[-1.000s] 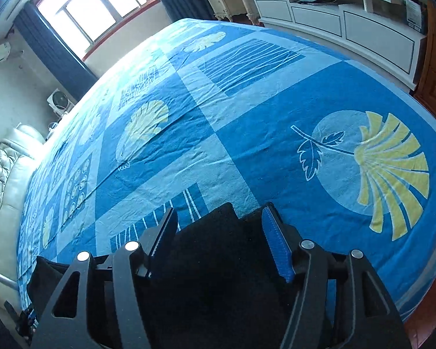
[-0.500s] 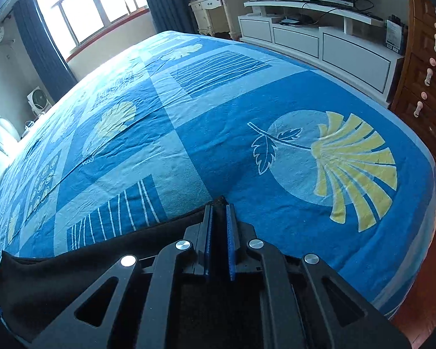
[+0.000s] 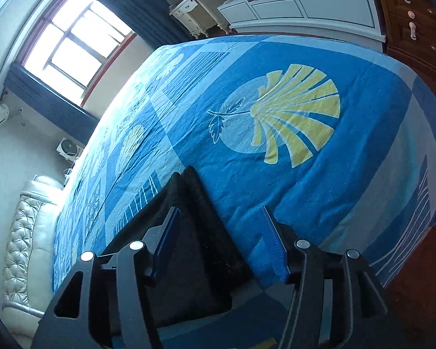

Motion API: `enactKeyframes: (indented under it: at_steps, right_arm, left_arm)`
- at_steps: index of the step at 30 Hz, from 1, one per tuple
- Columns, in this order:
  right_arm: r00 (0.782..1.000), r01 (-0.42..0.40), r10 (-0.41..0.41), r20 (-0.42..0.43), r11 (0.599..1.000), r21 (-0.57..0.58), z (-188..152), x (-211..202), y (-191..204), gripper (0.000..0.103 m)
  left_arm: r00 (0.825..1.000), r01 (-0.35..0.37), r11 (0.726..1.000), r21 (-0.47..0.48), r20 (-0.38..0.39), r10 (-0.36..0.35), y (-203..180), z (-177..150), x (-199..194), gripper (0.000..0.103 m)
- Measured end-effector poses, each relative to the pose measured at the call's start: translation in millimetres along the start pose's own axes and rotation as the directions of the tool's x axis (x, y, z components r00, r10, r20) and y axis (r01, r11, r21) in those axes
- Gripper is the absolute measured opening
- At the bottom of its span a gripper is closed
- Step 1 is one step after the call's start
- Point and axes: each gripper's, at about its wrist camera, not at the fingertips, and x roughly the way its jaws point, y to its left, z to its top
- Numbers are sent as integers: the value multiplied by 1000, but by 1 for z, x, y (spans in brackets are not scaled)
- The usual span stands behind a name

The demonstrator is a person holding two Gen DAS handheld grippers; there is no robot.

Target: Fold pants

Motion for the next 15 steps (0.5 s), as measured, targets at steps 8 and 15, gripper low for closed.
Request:
enactKeyframes:
  at_steps: [8, 15]
  right_arm:
    - [986, 46, -76, -147, 979, -196, -16, 36, 42, 47]
    - [988, -56, 34, -154, 989, -140, -26, 26, 73, 19]
  left_arm:
    - [1000, 23, 1000, -11, -5, -23, 6, -2, -9, 95]
    - [1000, 15, 999, 47, -19, -14, 3, -3, -10, 95]
